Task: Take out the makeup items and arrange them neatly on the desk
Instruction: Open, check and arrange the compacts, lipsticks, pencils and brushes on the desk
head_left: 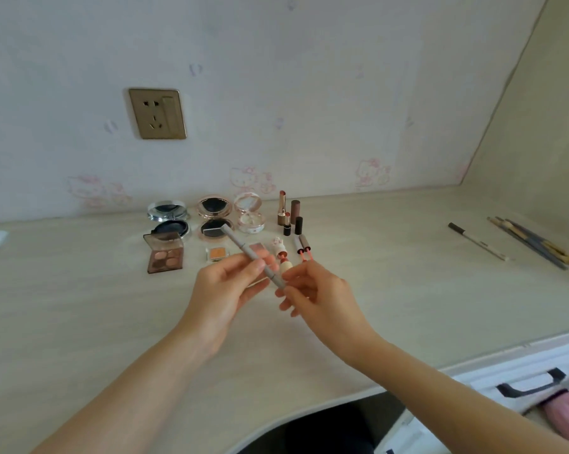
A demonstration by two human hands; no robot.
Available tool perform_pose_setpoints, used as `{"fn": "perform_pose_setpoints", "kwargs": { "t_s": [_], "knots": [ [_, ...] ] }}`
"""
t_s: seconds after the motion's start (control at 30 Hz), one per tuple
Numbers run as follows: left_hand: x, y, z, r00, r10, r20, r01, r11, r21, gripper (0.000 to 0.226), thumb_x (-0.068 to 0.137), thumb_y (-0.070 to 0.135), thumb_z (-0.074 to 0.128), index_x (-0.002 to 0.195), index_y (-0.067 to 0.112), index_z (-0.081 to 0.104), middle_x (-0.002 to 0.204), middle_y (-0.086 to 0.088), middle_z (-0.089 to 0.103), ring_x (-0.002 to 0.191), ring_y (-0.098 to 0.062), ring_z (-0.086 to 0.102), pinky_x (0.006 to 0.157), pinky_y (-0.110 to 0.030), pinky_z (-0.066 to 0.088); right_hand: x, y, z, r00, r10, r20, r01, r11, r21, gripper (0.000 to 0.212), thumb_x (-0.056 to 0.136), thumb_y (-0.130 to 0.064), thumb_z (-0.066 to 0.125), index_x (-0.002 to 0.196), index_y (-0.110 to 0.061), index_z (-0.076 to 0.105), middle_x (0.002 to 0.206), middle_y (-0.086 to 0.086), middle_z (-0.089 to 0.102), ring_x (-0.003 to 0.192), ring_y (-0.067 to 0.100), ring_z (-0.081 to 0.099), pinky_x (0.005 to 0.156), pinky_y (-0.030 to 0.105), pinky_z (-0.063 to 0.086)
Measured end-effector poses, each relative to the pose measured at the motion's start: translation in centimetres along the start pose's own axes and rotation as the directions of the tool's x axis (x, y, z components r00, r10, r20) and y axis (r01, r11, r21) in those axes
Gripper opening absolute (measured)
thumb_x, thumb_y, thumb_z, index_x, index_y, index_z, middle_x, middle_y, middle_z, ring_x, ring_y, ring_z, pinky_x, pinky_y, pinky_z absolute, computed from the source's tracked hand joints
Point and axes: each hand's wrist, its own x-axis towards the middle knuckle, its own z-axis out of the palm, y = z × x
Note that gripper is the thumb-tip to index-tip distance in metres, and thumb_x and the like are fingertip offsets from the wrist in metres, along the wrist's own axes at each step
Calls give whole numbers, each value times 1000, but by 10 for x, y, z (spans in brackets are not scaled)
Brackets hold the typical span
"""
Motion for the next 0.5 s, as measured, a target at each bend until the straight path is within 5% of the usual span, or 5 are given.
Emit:
{"fn": "perform_pose_setpoints", "kwargs": {
  "t_s": [0.23, 0.5],
  "knots": [
    [-2, 7, -9, 999, 26, -48, -26, 1000, 7, 19, 94, 6, 54, 110, 6, 65, 98, -16, 72, 96, -28, 70, 83, -36, 55, 3, -1, 33, 998, 57, 23, -59, 989, 132, 10, 91, -12, 60, 101, -9, 58, 84, 3, 73, 72, 11, 71, 68, 29, 58],
    [3, 12, -15, 991, 101, -91, -91, 990, 110, 16, 92, 7, 58, 107, 9, 64, 89, -14, 72, 78, -28, 71, 68, -33, 57, 9, 1, 35, 999, -3, 53, 4, 1000, -20, 5, 91, -14, 59, 94, -14, 63, 85, 0, 72, 74, 7, 69, 74, 26, 57]
  ]
}}
